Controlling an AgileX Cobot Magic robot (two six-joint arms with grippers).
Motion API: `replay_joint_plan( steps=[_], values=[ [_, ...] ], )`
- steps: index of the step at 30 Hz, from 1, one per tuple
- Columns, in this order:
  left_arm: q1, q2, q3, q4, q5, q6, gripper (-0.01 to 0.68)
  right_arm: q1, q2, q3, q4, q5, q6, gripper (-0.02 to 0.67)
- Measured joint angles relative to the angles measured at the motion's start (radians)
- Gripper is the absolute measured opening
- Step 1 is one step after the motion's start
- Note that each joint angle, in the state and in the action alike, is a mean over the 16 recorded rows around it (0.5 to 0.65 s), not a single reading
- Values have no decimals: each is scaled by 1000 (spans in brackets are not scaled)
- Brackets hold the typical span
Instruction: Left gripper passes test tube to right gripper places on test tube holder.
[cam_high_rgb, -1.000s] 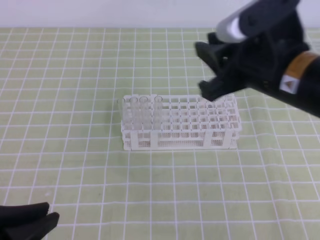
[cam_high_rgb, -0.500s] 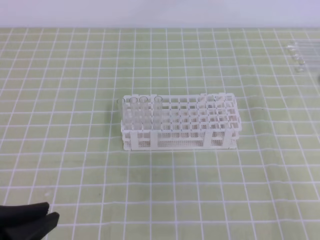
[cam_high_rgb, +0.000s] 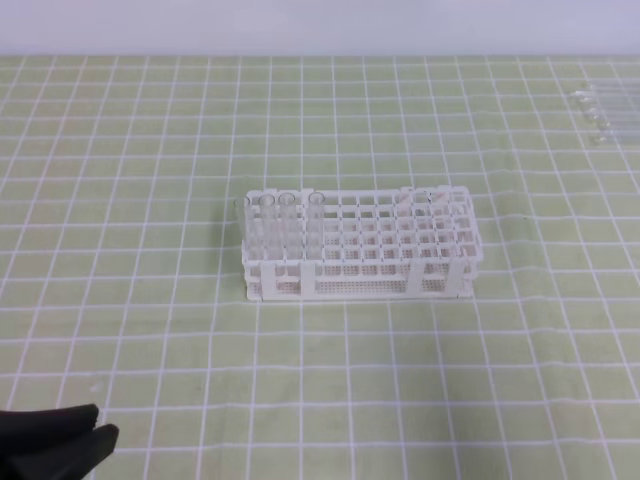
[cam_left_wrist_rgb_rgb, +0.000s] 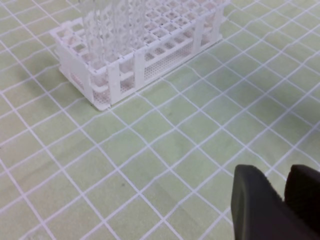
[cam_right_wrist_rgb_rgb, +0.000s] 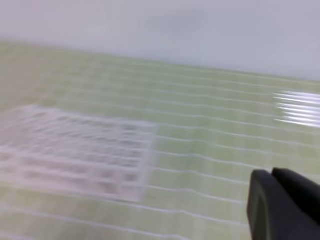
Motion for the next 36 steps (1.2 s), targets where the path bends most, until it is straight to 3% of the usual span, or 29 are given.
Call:
replay_joint_plan(
  steps=[10,15,22,36],
  values=[
    [0,0,0,0,0,0,13,-330,-110,280,-66,-416,111,-2],
    [0,0,0,0,0,0,13,-433,-119,386,-64,-605,111,-2],
    [0,-1,0,-1,2,-1,13,-458,-175,495,10,-679,50,-2],
    [0,-1,0,-2,3,-1,13,-446,-351,568,539,-473,-497,-2]
  ],
)
